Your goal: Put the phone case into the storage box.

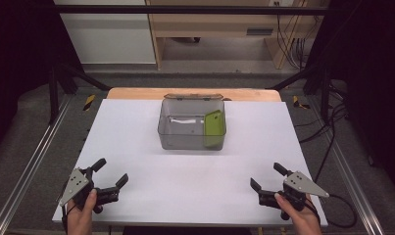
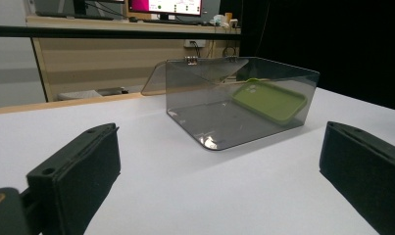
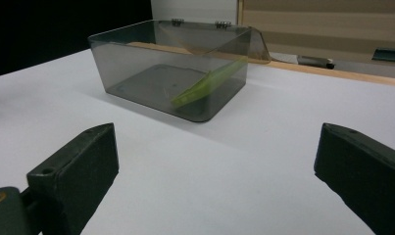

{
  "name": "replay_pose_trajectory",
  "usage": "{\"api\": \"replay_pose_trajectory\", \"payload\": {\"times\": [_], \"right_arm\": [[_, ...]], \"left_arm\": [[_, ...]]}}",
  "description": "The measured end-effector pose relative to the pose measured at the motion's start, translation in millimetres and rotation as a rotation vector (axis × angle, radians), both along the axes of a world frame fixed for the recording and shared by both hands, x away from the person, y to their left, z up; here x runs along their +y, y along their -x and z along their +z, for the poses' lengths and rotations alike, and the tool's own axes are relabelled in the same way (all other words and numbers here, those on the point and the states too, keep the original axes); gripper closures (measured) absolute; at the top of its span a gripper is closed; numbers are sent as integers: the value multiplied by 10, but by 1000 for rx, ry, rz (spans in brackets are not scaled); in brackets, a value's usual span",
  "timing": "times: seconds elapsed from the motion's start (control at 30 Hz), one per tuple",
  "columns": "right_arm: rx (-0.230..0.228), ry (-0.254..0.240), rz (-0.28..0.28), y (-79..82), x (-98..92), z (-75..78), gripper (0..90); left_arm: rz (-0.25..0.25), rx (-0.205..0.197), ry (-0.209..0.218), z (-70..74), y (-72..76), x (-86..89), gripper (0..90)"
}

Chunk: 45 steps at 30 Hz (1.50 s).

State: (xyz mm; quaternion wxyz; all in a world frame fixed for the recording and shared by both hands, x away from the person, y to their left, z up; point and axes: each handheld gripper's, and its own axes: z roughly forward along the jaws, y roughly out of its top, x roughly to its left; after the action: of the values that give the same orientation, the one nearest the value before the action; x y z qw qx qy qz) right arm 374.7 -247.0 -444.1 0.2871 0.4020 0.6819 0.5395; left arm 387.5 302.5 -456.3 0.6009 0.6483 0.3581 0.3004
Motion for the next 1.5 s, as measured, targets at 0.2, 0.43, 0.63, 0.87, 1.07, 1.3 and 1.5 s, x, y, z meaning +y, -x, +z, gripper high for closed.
{"api": "replay_pose_trajectory", "payload": {"times": [0.2, 0.43, 0.63, 0.87, 1.07, 1.3, 1.5], "right_arm": [[6, -3, 7, -15, 59, -78, 30], [-6, -9, 19, -35, 144, -125, 33], [-25, -10, 29, -62, 194, -154, 34], [-41, -6, 40, -96, 250, -195, 36], [-61, -5, 52, -127, 288, -214, 36], [-78, 7, 63, -162, 329, -223, 37], [-93, 12, 57, -220, 345, -216, 37]], "left_arm": [[2, -2, 6, 2, 0, 7, 16], [3, -2, 11, 3, 4, 6, 16], [2, -2, 11, 4, 5, 5, 16], [0, -5, 11, 3, 4, 3, 16], [-1, -6, 10, 6, 8, 9, 16], [-4, -6, 10, 6, 8, 5, 16], [-8, -9, 15, 7, 14, -1, 16]]}}
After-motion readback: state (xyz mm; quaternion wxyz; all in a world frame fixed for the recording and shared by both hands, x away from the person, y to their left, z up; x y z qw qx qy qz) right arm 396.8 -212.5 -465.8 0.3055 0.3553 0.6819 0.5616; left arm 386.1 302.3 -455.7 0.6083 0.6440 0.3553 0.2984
